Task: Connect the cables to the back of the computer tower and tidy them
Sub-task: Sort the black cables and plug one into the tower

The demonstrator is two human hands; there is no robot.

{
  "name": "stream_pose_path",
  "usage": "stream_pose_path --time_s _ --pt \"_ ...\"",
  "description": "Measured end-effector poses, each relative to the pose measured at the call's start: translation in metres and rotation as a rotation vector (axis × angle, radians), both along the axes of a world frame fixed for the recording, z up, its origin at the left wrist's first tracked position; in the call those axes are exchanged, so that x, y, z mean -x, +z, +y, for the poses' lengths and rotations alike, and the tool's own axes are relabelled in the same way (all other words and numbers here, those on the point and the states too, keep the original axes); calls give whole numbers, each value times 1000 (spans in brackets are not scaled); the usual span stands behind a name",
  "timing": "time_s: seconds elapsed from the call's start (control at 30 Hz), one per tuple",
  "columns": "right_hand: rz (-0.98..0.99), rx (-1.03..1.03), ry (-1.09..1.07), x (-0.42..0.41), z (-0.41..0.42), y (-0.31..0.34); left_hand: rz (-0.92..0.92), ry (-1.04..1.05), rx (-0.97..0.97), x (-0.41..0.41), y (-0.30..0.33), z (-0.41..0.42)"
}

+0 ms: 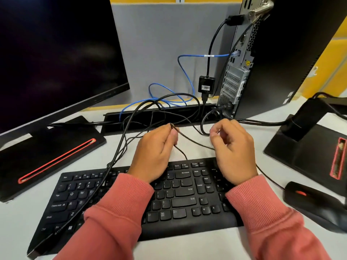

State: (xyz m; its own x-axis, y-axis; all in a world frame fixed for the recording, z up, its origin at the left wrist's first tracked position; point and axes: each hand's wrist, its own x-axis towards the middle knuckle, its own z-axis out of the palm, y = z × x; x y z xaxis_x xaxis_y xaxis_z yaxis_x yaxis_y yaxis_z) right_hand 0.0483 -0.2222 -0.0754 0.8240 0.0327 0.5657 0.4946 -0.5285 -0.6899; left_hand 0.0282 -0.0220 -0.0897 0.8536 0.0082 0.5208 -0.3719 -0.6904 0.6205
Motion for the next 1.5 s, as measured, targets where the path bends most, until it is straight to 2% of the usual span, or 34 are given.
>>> stream_pose_path --time_s 0.03,0.1,0.2,0.27,0.37,0.5,0.57,0.67,0.73,0.83,0.9,1.0,1.1,1.17,1.3,1.37,1.5 --pt "56 17 -68 0 0 2 -84 17 -2 4 4 -1" --pt "90 -82 -73 5 1 12 -234 40 -9 11 14 -6" --pt "41 -174 194 30 7 48 -409 56 -149 23 35 -12" --pt "110 -107 359 46 12 72 -447 27 -234 29 50 -17" --pt "108 -30 392 57 17 94 -452 66 -301 37 75 -13" --pt "16 -143 454 62 20 105 -360 4 -278 39 94 7" --pt "4 -379 388 59 16 111 -286 1 -225 37 91 25" --pt "-24 -668 159 47 2 120 -115 -22 -155 35 79 48" --pt "-22 -667 22 39 -5 119 -75 -60 -101 40 80 52" --pt "64 -515 -41 35 -7 109 -141 -59 67 46 90 48" --pt "74 -492 47 42 0 110 -135 -73 136 45 91 48" --pt "27 -473 237 59 15 129 55 -146 188 38 70 51" --pt "59 -516 430 67 23 150 203 -202 37 37 49 44" --pt "142 -585 597 67 23 158 214 -224 8 39 44 34" --pt "271 -726 883 64 20 164 228 -295 101 37 41 24" --pt "310 -838 934 59 19 165 233 -295 60 38 40 24" --pt "373 -996 853 47 16 165 193 -210 -81 36 32 29"
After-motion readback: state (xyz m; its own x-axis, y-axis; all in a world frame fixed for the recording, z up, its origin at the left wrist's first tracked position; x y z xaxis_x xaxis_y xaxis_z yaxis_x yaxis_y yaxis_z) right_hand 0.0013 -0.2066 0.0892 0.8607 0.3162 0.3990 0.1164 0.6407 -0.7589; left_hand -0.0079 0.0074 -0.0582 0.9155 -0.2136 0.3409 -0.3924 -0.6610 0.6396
